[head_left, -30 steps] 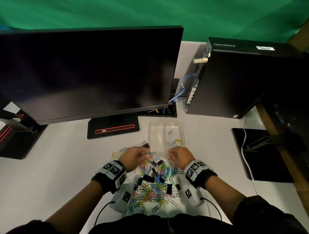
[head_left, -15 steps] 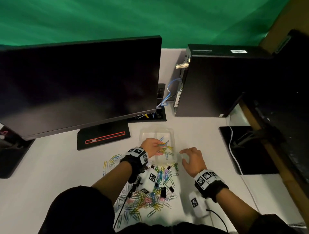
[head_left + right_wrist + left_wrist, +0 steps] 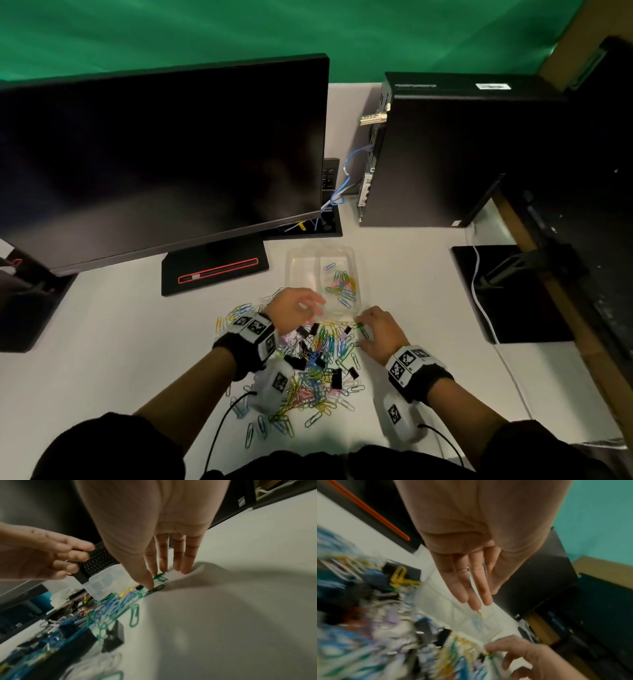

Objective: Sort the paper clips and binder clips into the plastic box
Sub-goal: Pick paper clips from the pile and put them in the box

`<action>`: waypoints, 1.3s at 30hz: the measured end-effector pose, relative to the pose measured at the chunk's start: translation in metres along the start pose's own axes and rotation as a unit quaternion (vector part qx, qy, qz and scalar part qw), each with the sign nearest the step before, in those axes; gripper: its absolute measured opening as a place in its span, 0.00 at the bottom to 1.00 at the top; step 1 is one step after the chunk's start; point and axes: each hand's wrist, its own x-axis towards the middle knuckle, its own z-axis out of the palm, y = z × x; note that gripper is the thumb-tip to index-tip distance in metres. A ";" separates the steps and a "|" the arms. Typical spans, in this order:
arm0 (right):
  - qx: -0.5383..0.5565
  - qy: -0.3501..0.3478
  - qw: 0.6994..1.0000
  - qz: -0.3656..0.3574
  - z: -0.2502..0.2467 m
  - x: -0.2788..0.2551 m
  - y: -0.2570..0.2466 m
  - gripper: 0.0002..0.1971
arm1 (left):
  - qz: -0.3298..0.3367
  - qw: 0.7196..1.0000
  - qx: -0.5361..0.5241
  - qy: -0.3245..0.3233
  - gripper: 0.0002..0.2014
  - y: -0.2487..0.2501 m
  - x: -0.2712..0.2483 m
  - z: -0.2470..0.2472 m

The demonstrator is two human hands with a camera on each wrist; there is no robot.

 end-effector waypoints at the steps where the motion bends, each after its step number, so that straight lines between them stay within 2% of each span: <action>1: -0.002 -0.002 1.000 -0.007 0.001 -0.001 0.000 0.22 | 0.010 0.998 0.065 -0.012 0.11 -0.004 -0.012 -0.002; 3: 0.012 0.001 1.000 -0.018 0.003 -0.005 0.002 0.20 | 0.024 0.986 0.162 -0.044 0.09 -0.016 -0.032 -0.005; 6: 0.029 -0.005 0.999 -0.030 0.009 -0.017 0.004 0.18 | -0.010 0.969 0.238 -0.071 0.09 -0.045 -0.057 -0.008; 8: 0.032 -0.021 0.998 -0.040 0.015 -0.025 0.005 0.19 | -0.052 0.958 0.273 -0.078 0.19 -0.065 -0.072 -0.006; 10: 0.035 -0.030 0.998 -0.039 0.019 -0.031 0.002 0.24 | -0.092 0.955 0.270 -0.077 0.32 -0.079 -0.084 -0.001; 13: 0.042 -0.046 0.997 -0.040 0.024 -0.032 -0.007 0.34 | -0.099 0.953 0.279 -0.066 0.48 -0.088 -0.094 0.013; 17: 0.037 -0.077 0.995 -0.056 0.031 -0.031 -0.022 0.41 | -0.088 0.951 0.294 -0.043 0.54 -0.087 -0.089 0.037; 20: 0.031 -0.083 0.995 -0.051 0.035 -0.031 -0.029 0.41 | -0.077 0.955 0.286 -0.008 0.51 -0.085 -0.080 0.052; 26: 0.019 -0.070 0.996 -0.050 0.030 -0.030 -0.030 0.17 | -0.040 0.974 0.220 0.045 0.27 -0.080 -0.072 0.053; 30: 0.050 -0.054 0.997 -0.030 0.024 -0.028 -0.025 0.06 | -0.046 0.977 0.201 0.053 0.19 -0.084 -0.074 0.043; 36: 0.080 -0.018 0.997 0.007 0.013 -0.022 -0.024 0.05 | -0.101 0.982 0.114 0.114 0.11 -0.093 -0.077 0.031; 39: 0.067 -0.043 0.997 -0.008 0.011 -0.021 -0.028 0.12 | -0.100 0.985 0.066 0.123 0.09 -0.095 -0.077 0.024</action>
